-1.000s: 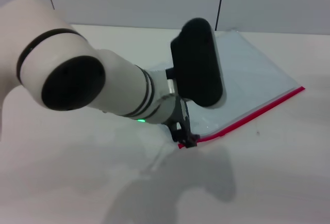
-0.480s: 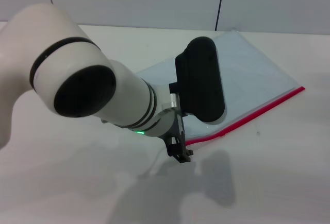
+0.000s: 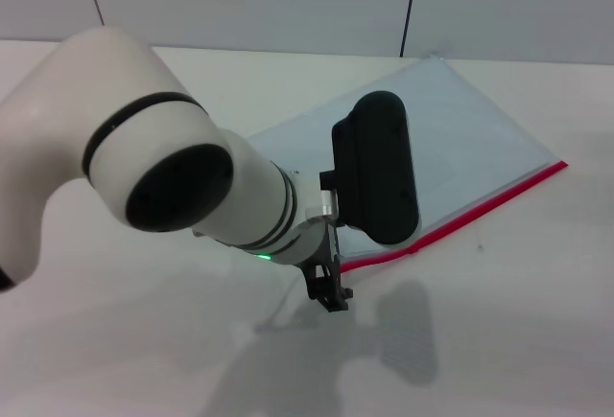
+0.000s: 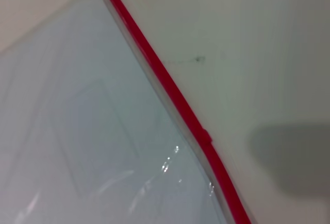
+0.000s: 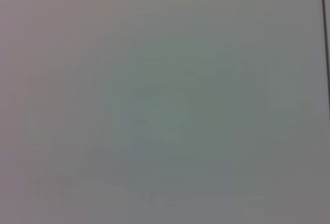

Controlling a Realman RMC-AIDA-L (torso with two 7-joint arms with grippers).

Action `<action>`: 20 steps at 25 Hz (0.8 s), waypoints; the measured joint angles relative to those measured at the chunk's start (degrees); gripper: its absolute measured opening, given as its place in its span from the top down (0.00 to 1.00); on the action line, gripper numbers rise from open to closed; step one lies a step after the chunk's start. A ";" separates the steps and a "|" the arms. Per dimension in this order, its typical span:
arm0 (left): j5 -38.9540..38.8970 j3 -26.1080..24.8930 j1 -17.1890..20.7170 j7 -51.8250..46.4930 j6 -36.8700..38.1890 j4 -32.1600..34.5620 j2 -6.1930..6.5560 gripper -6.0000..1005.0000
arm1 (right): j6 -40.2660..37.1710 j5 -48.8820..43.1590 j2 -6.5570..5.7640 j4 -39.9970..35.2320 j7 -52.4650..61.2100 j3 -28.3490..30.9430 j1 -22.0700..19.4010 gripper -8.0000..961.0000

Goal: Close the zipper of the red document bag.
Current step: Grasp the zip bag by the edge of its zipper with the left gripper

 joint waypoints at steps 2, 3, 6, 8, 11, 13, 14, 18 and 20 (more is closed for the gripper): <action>-0.12 0.42 -0.53 -0.10 0.36 1.27 -0.11 0.10 | 0.00 0.00 0.00 0.03 0.01 0.19 0.01 0.17; -0.10 0.63 -0.73 -0.18 0.64 1.75 -0.14 0.10 | 0.00 0.00 0.00 0.03 0.01 0.21 0.01 0.17; 0.42 1.06 -0.88 -0.57 1.91 2.55 -0.17 0.10 | 0.00 0.00 0.00 0.00 0.02 0.21 0.01 0.17; 0.65 1.10 -0.89 -0.61 2.55 2.97 -0.18 0.10 | 0.00 0.00 0.00 -0.01 0.03 0.21 0.01 0.17; 1.09 1.11 -1.03 -0.63 3.27 3.75 -0.16 0.10 | 0.00 0.00 0.00 -0.06 0.04 0.20 0.00 0.17; 1.67 1.11 -1.32 -0.81 3.74 4.61 -0.16 0.10 | 0.00 0.00 0.00 -0.05 0.04 0.21 0.04 0.17; 1.91 1.12 -1.42 -0.95 3.86 4.99 -0.17 0.10 | 0.00 0.00 0.00 -0.06 0.04 0.22 0.05 0.17; 2.26 1.15 -1.65 -1.24 4.62 6.20 -0.19 0.10 | 0.00 0.00 0.00 -0.14 0.04 0.27 0.14 0.17; 2.27 1.39 -1.73 -1.24 5.43 6.71 -0.19 0.10 | 0.00 0.00 0.00 -0.08 0.04 0.27 0.15 0.17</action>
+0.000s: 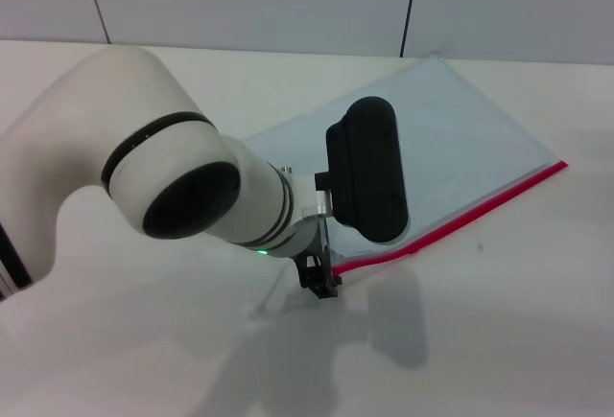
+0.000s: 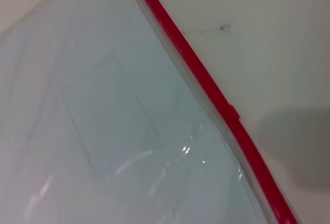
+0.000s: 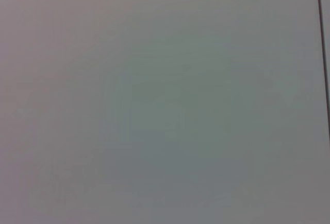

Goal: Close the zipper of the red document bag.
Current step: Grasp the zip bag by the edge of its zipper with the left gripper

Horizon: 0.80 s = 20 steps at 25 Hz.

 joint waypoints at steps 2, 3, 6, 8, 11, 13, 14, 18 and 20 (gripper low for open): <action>0.02 0.25 0.00 -0.04 0.78 0.28 0.02 0.10 | 0.00 0.00 0.00 0.04 0.00 0.00 0.00 0.17; 0.03 0.27 -0.02 -0.06 1.06 0.39 0.02 0.10 | 0.00 0.00 0.00 0.04 0.00 0.00 0.00 0.17; 0.03 0.34 -0.08 -0.02 1.91 0.98 -0.01 0.10 | 0.00 0.00 0.00 0.04 0.00 0.00 0.00 0.17; 0.03 0.50 -0.10 0.06 2.67 1.40 -0.03 0.10 | 0.00 0.00 0.00 0.02 0.00 0.04 -0.01 0.17; 0.05 1.43 -0.13 0.04 4.28 2.10 0.02 0.10 | 0.00 0.00 0.00 0.03 0.00 0.20 -0.02 0.17; 0.06 1.97 -0.18 0.00 5.37 2.65 0.03 0.10 | 0.00 0.00 0.00 0.06 0.00 0.23 -0.03 0.17; 0.09 2.20 -0.23 -0.01 5.74 2.81 0.01 0.10 | 0.00 0.00 0.00 0.09 0.00 0.24 -0.03 0.17; 0.29 3.08 -0.06 -0.17 7.26 3.06 0.01 0.10 | 0.00 0.00 0.00 0.16 0.00 0.27 -0.03 0.17; 0.88 3.15 0.17 -0.38 7.67 3.06 0.02 0.10 | 0.00 0.00 0.00 0.19 0.00 0.29 -0.03 0.17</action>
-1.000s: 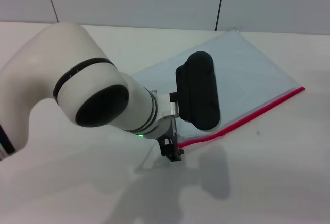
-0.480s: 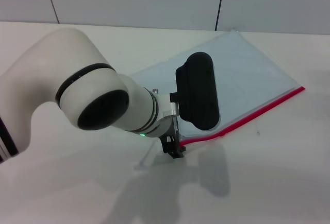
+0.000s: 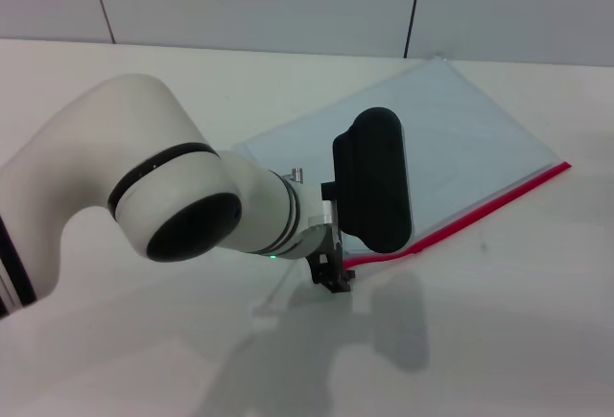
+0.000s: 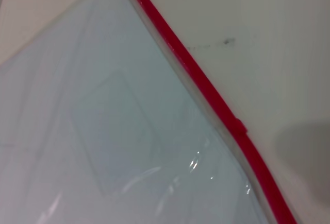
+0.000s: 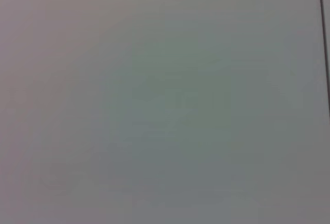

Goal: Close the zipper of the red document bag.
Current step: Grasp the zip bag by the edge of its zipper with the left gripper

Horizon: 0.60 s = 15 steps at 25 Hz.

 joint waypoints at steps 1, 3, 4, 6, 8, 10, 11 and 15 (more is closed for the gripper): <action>0.40 0.02 0.08 -0.25 0.12 -0.02 -0.01 0.10 | 0.00 0.00 0.00 0.02 0.00 0.02 0.00 0.17; 1.64 0.08 0.27 -1.28 0.35 -0.04 -0.07 0.10 | 0.00 0.00 0.00 0.03 0.00 0.06 0.00 0.17; 2.34 0.12 0.33 -1.83 0.49 -0.03 -0.07 0.10 | 0.00 0.00 0.00 0.03 0.00 0.07 0.00 0.17; 2.82 0.12 0.37 -2.23 0.58 0.01 -0.07 0.10 | 0.00 0.00 0.00 0.03 0.00 0.07 0.00 0.17; 2.97 0.09 0.41 -2.61 0.62 0.00 -0.05 0.10 | 0.00 0.00 0.00 0.03 0.00 0.07 0.00 0.17; 3.01 0.00 0.55 -2.78 0.64 -0.20 0.01 0.10 | 0.12 0.00 0.00 0.03 0.00 0.06 -0.07 0.17; 3.11 -0.07 0.64 -2.80 0.64 -0.37 0.04 0.11 | 0.23 0.00 0.00 0.03 0.00 0.06 -0.11 0.17; 3.45 -0.22 1.48 -2.82 1.14 -2.11 0.13 0.13 | 0.29 0.00 0.00 0.02 0.00 0.06 -0.17 0.17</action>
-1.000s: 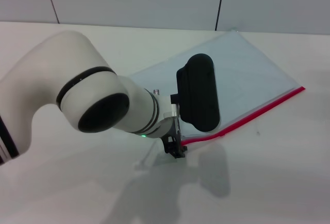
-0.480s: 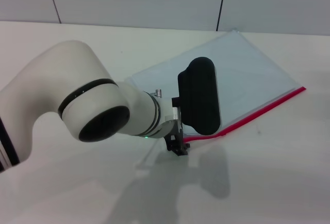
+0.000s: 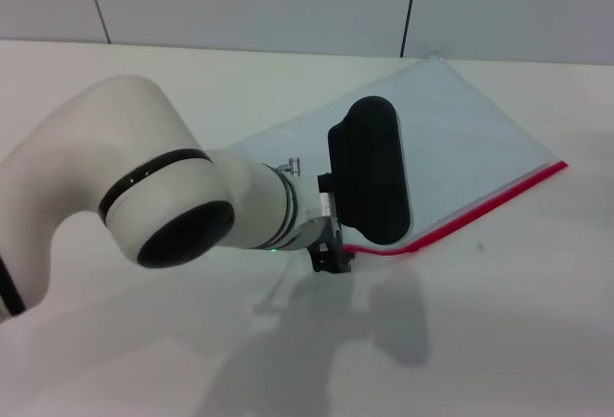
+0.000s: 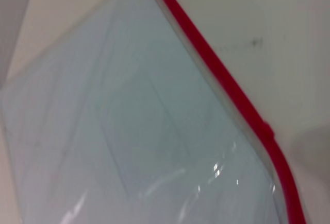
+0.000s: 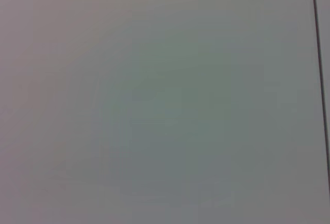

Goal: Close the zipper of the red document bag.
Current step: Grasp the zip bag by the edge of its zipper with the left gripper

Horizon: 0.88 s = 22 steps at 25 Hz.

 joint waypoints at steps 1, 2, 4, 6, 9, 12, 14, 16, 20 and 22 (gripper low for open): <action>0.06 0.01 0.20 0.00 0.08 -0.49 0.03 0.15 | -0.02 0.00 0.00 0.00 0.00 0.00 -0.01 0.17; 0.15 0.03 0.42 -0.01 0.19 -1.04 0.05 0.16 | -0.03 0.00 0.00 0.00 0.00 0.00 -0.01 0.17; 0.25 0.02 0.64 -0.01 0.31 -1.69 0.05 0.19 | -0.04 0.00 0.00 0.00 0.00 0.00 -0.01 0.17; 0.28 -0.06 0.69 -0.03 0.53 -1.92 0.05 0.21 | -0.08 0.00 0.00 0.00 0.00 0.00 -0.01 0.17; 0.25 -0.09 0.69 -0.04 0.82 -1.80 0.05 0.25 | -0.13 0.00 0.00 0.00 0.00 0.00 0.03 0.17; 0.00 -0.16 0.72 -0.07 1.01 -1.57 0.03 0.49 | -0.15 0.00 0.00 0.00 0.00 0.01 0.03 0.17; -0.01 -0.20 0.81 -0.20 1.13 -1.55 0.03 0.51 | -0.17 0.00 0.00 0.00 0.13 0.04 0.00 0.17; 0.08 -0.22 0.93 -0.45 1.46 -1.55 0.03 0.52 | -0.19 0.00 0.00 0.00 0.46 0.06 0.00 0.17; 0.10 -0.26 1.14 -0.58 1.85 -1.52 0.08 0.56 | -0.20 0.00 0.00 0.00 0.64 0.08 0.09 0.17; 0.10 -0.32 1.19 -0.65 1.86 -1.45 0.09 0.58 | -0.21 0.00 0.00 0.00 0.64 0.09 0.14 0.17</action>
